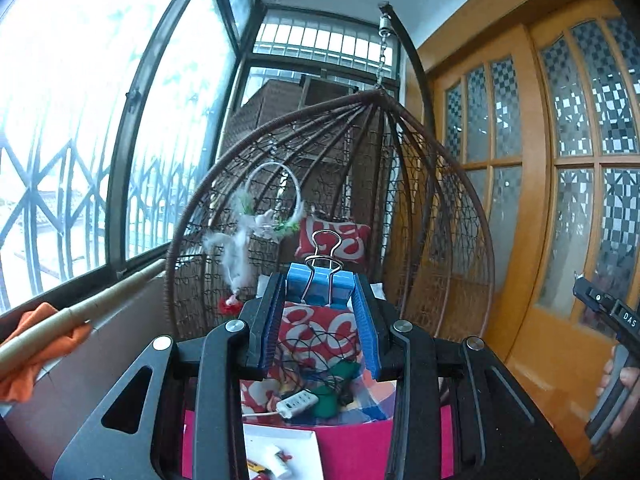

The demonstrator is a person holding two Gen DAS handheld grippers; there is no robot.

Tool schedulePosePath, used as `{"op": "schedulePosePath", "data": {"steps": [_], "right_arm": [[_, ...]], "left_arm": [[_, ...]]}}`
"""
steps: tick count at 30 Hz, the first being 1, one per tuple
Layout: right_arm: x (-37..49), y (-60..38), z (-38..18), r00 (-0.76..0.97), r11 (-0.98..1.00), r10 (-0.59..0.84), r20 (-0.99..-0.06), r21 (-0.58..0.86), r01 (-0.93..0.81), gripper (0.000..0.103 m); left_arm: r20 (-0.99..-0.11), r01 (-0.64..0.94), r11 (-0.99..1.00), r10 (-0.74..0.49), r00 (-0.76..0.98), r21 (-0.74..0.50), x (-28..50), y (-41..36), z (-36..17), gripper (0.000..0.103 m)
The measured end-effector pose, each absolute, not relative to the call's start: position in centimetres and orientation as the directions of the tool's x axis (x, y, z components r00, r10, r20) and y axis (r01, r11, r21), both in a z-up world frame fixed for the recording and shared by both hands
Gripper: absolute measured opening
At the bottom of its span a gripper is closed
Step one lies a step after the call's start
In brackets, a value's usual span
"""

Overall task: Organize rigid objects
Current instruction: 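Carry the blue clip and sticker badge up over the white tray with both tools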

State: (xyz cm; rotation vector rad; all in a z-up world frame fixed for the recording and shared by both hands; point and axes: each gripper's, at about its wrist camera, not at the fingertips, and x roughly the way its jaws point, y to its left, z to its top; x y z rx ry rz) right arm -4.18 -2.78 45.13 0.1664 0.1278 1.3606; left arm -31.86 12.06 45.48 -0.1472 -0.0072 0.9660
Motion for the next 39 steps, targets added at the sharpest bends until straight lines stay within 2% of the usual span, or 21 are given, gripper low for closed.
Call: {"op": "schedulePosePath", "data": {"steps": [20,33,39], "right_arm": [[-9.7,4.1,43.8,0.019,0.030,0.998,-0.062,0.196,-0.980,0.046],[-13.7,9.9,41.2,-0.055,-0.022,0.987,-0.149,0.217,-0.976,0.046],[-14.6,13.4,39.3,-0.063,-0.010,0.974,-0.218,0.237,-0.971,0.046]], "left_arm": [[-0.128,-0.870,0.466,0.864,0.487,-0.160,-38.4,14.1,43.2,0.033],[-0.187,-0.860,0.478,0.842,0.506,-0.176,-40.4,17.7,41.6,0.034],[-0.232,-0.837,0.517,0.805,0.546,-0.176,-39.5,20.6,40.6,0.034]]}}
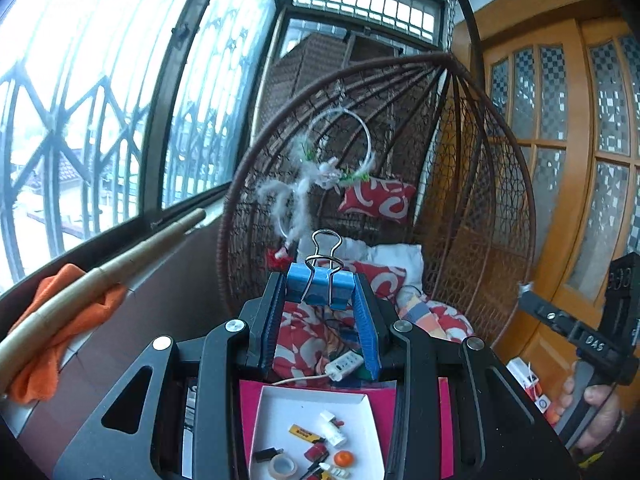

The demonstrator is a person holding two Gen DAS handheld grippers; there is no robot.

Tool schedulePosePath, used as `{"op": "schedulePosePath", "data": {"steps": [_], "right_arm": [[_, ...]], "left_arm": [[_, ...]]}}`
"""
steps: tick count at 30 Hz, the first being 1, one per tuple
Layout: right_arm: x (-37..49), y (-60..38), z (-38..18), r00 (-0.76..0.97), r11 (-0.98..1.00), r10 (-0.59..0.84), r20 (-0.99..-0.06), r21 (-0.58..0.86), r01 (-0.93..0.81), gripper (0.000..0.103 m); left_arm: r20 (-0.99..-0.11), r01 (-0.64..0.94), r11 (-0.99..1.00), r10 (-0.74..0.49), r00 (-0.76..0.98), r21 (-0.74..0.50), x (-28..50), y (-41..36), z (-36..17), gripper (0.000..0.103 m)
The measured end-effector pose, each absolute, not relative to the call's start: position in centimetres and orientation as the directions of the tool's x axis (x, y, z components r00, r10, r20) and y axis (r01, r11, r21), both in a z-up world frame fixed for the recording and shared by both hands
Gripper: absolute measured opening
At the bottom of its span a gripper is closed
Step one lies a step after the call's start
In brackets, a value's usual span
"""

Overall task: Organize rigid objects
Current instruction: 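Carry the blue clip and sticker badge up over the white tray with both tools, then lower into the tray and open both tools, releasing clip and badge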

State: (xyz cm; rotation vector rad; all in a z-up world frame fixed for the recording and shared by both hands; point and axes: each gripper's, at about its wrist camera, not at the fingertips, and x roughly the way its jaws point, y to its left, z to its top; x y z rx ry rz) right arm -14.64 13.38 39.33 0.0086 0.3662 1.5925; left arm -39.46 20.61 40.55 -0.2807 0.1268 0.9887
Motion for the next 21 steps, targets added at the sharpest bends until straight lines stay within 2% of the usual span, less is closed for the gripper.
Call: {"op": "schedulePosePath", "data": {"steps": [4,12,21], "right_arm": [[-14.7,15.8,37.5,-0.065,0.010,0.959,-0.277,0.261,-0.965,0.046],[-14.6,20.4,32.6,-0.066,0.062,0.898,-0.434,0.274,-0.960,0.046],[-14.0,24.7,22.3,-0.085,0.158,0.727,-0.681,0.287,-0.945,0.046]], "left_arm": [[-0.307,-0.826,0.540,0.768,0.563,-0.163,-37.6,23.6,38.8,0.034],[-0.548,-0.806,0.562,0.621,0.560,-0.187,-32.7,30.2,30.7,0.034],[-0.847,-0.825,0.534,0.339,0.411,-0.186,-27.9,35.3,15.4,0.033]]}}
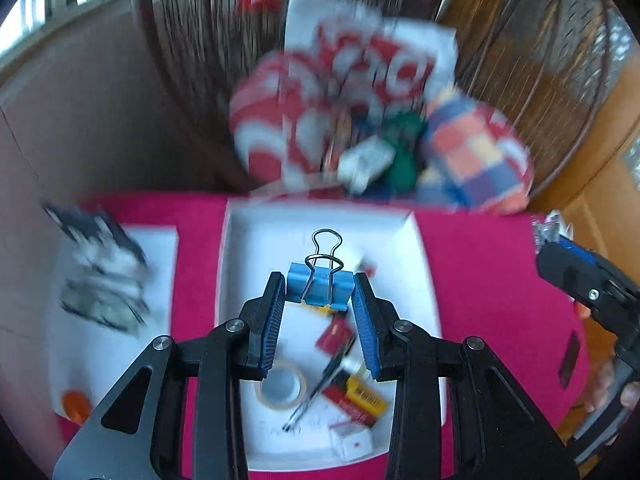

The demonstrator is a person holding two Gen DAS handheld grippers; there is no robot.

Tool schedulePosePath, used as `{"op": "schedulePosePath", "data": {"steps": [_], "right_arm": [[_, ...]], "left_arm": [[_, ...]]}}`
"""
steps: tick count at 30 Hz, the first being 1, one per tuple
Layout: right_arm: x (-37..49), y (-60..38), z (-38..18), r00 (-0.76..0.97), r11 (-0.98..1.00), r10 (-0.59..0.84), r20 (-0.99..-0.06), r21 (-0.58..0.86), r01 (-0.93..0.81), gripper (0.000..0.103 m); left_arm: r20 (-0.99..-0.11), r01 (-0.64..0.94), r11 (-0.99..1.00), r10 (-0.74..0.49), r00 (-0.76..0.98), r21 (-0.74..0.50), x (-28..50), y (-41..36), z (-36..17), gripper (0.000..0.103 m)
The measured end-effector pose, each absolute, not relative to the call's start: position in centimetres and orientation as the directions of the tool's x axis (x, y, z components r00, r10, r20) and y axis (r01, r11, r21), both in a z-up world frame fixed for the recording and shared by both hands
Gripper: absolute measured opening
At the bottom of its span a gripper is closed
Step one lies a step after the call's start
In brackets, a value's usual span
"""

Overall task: Organize rigid objects
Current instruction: 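Lower into the tray and open both tools, releasing clip and badge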

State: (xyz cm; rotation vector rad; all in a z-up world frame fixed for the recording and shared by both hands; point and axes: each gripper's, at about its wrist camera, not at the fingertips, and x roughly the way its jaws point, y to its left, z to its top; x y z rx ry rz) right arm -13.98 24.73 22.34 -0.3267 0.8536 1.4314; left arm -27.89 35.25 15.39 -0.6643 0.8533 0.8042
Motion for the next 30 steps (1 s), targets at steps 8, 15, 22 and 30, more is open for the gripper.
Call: {"op": "schedulePosePath", "data": {"steps": [8,15,22,30], "right_arm": [[-14.5,24.4,12.3,-0.114,0.231,0.512,-0.852,0.264,-0.936,0.046],[-15.0,24.4,9.8,-0.132,0.250,0.447,-0.885,0.265,-0.931,0.046],[-15.8,25.0,9.7,-0.120,0.221,0.440,-0.890,0.237,-0.946,0.046],[-16.6,25.5,9.2,-0.097,0.206,0.426,-0.899,0.201,-0.958,0.046]], "left_arm": [[-0.928,-0.830,0.531,0.198,0.317,-0.170,-26.6,34.9,8.2,0.033],[-0.932,-0.825,0.533,0.168,0.321,-0.188,-25.8,35.3,7.7,0.033],[-0.936,-0.834,0.522,0.167,0.308,-0.182,-25.9,35.7,7.1,0.034],[-0.940,-0.837,0.518,0.161,0.301,-0.179,-25.5,35.5,6.6,0.053]]}}
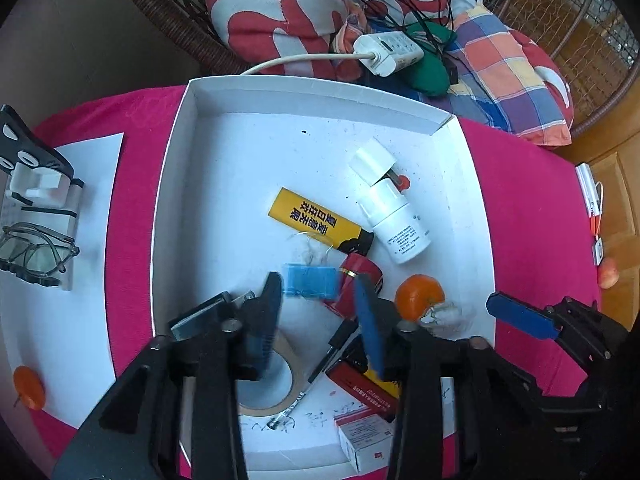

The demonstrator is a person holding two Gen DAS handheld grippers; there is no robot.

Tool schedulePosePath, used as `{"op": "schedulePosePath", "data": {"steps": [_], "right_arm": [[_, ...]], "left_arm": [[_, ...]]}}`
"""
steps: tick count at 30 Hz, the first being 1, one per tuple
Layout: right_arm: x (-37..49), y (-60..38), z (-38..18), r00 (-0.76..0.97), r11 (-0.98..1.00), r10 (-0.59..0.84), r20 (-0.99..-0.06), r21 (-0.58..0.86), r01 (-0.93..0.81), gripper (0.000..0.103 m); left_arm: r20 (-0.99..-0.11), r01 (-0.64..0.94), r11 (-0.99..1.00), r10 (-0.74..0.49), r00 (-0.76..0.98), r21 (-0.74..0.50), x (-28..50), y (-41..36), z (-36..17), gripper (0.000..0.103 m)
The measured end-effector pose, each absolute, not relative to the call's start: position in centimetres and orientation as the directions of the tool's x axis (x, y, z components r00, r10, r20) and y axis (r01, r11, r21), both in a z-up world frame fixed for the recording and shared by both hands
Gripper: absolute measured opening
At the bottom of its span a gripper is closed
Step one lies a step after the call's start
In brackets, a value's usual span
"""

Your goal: Organize rigid objects

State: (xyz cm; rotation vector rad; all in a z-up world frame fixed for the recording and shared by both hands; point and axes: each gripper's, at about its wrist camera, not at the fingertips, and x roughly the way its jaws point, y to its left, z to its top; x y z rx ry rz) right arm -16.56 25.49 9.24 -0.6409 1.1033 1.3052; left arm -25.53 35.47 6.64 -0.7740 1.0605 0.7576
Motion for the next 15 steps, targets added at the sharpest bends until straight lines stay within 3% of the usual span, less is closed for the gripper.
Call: {"op": "schedulePosePath", "data": {"steps": [1,2,3,4,5,6,15], "right_arm": [[-16.7,25.5,9.2,-0.099,0.203,0.423,-0.901,0.201,-0.958,0.048],[-16.8,25.5,9.2,-0.105,0.200,0.421,-0.901,0.205,-0.958,0.055],[-16.9,25.4,9.2,-0.105,0.198,0.421,-0.901,0.204,-0.959,0.063],[-17.1,25.3,9.3,-0.098,0.194,0.423,-0.901,0.196,-0.961,0.086],[-17.2,25.2,9.3,-0.091,0.186,0.427,-0.900,0.186,-0.965,0.098],[-17.4,25.1,9.4,-0.087,0.177,0.431,-0.898,0.178,-0.968,0.103],[-17.9,24.2,9.9,-0.065,0.190,0.435,-0.898,0.162,-0.968,0.103]], "left_arm": [[-0.938,-0.840,0.517,0.179,0.295,-0.166,-25.6,35.4,6.8,0.082],[-0.934,-0.844,0.517,0.209,0.288,-0.145,-25.6,35.3,7.0,0.100],[-0.927,-0.846,0.518,0.244,0.287,-0.126,-25.7,35.2,7.4,0.103],[-0.923,-0.848,0.518,0.260,0.283,-0.114,-25.7,35.1,7.5,0.103],[-0.920,-0.849,0.517,0.273,0.281,-0.106,-25.8,35.0,7.7,0.103],[-0.918,-0.850,0.516,0.278,0.282,-0.104,-25.8,35.0,7.8,0.103],[-0.916,-0.856,0.504,0.282,0.285,-0.111,-26.1,34.4,8.2,0.103]]}}
